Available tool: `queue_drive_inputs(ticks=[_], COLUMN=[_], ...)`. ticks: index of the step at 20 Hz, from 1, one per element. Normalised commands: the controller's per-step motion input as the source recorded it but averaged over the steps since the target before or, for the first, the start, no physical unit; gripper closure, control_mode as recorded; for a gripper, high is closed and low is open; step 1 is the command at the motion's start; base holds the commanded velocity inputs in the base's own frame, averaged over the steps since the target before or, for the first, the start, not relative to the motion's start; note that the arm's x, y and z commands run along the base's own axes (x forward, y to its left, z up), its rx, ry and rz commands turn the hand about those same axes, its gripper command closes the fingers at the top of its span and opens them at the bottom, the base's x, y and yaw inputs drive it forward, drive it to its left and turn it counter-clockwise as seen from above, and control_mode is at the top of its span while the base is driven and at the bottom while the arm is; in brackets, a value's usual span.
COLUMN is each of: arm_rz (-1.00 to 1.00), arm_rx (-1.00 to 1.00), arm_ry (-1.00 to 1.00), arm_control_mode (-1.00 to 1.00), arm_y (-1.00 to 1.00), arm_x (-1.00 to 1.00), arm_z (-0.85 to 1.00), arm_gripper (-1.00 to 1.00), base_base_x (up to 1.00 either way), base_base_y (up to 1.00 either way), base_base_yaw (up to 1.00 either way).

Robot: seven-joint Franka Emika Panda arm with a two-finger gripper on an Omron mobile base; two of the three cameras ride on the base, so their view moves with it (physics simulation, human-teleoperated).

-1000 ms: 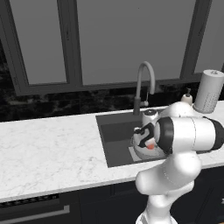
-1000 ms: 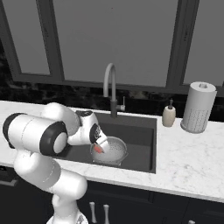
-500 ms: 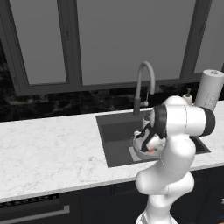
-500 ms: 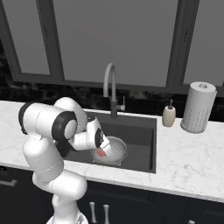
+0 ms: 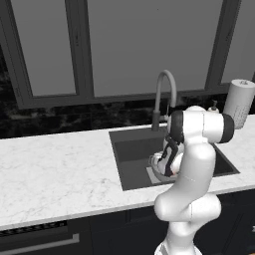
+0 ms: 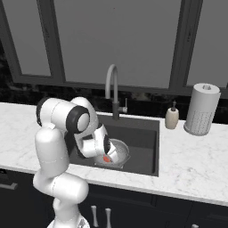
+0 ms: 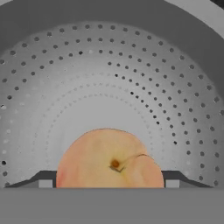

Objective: Put the colander in the sink, put the peach in the colander, and turn on the sink faucet and pour water over the colander.

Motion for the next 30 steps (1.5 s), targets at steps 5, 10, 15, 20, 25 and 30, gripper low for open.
queue_drive_inputs(ticks=[5, 10, 15, 20, 25, 30], arm_rz=[0.01, 0.01, 0.02, 0.04, 0.05, 0.07], arm_rx=[0.00, 0.00, 0.00, 0.00, 0.03, 0.03], arm_ry=[0.00, 0.00, 0.00, 0.00, -0.03, -0.03], arm_control_mode=[-1.00, -1.00, -1.00, -1.00, -1.00, -1.00], arm_y=[-0.03, 0.00, 0.00, -0.01, 0.00, 0.00], arm_x=[0.00, 0.04, 0.01, 0.01, 0.00, 0.00], arm_z=[-0.17, -0.04, 0.00, 0.00, 0.20, 0.54], arm_gripper=[1.00, 1.00, -1.00, -1.00, -1.00, -1.00], base_base_x=[0.00, 0.00, 0.00, 0.00, 0.00, 0.00], base_base_y=[0.00, 0.00, 0.00, 0.00, 0.00, 0.00], base_base_yaw=[0.00, 0.00, 0.00, 0.00, 0.00, 0.00])
